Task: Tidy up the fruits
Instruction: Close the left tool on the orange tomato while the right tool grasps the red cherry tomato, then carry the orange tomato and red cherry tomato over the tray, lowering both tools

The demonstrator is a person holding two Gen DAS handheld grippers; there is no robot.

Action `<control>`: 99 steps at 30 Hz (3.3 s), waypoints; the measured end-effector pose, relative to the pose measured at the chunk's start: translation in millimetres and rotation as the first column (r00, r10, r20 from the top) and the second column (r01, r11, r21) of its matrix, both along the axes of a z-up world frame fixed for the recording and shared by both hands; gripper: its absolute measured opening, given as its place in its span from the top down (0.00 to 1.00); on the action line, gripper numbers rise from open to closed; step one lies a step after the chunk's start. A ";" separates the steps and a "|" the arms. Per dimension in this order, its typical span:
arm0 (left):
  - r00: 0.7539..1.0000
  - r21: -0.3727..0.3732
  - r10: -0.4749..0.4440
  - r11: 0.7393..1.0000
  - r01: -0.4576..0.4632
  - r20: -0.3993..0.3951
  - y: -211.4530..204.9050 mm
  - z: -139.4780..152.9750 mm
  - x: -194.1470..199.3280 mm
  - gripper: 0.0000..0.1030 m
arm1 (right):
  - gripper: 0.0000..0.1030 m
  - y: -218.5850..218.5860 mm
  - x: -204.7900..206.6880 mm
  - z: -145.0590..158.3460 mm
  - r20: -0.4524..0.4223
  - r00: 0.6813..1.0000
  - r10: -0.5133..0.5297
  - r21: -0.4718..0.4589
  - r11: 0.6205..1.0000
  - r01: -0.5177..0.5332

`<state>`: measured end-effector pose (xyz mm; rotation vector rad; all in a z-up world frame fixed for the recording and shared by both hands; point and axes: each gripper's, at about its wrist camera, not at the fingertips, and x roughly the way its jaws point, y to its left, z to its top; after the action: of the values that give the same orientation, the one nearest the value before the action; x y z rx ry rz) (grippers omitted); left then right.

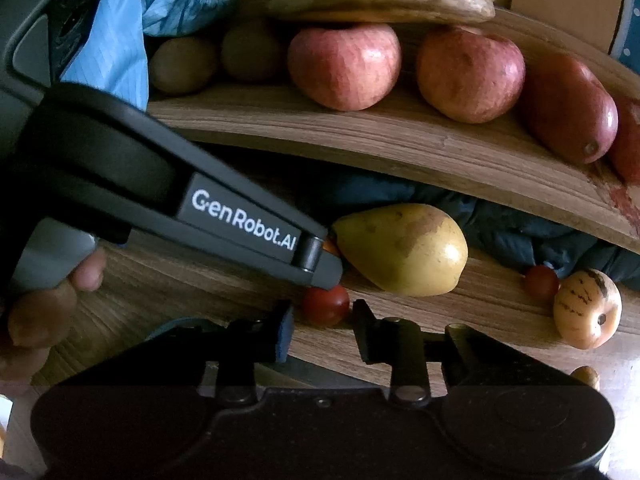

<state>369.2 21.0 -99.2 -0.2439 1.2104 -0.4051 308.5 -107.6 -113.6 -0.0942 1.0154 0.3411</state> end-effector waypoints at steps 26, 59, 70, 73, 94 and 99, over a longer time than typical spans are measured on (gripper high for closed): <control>0.997 -0.013 0.002 1.000 -0.001 0.078 -6.0 28.6 -27.3 0.68 | 0.76 -8.8 -21.8 17.1 0.055 0.998 0.025 -0.027 0.999 -0.024; 0.986 0.007 -0.129 0.992 0.129 0.102 -120.4 58.3 -135.5 0.68 | 0.76 -145.6 -167.1 58.0 0.112 0.993 -0.033 -0.031 0.999 0.037; 0.985 0.027 -0.155 0.988 0.153 0.078 -145.2 50.6 -155.2 0.68 | 0.76 -173.2 -189.6 56.0 0.109 0.994 -0.008 -0.045 0.999 0.013; 0.985 0.036 -0.156 0.987 0.154 0.066 -146.3 47.3 -160.4 0.68 | 0.76 -176.0 -194.7 54.1 0.105 0.994 0.010 -0.046 0.999 -0.005; 0.986 0.149 -0.169 0.974 0.168 -0.003 -157.2 30.7 -189.0 0.68 | 0.76 -174.1 -214.9 33.1 0.035 0.992 0.125 -0.021 0.992 -0.124; 0.985 0.165 -0.171 0.972 0.168 0.000 -158.8 31.9 -190.7 0.68 | 0.76 -172.6 -217.0 30.4 0.026 0.989 0.143 -0.027 0.989 -0.143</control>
<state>178.6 -137.8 -67.3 0.0053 1.2482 -0.4514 91.6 -280.2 -83.2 -0.1943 0.9880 0.4568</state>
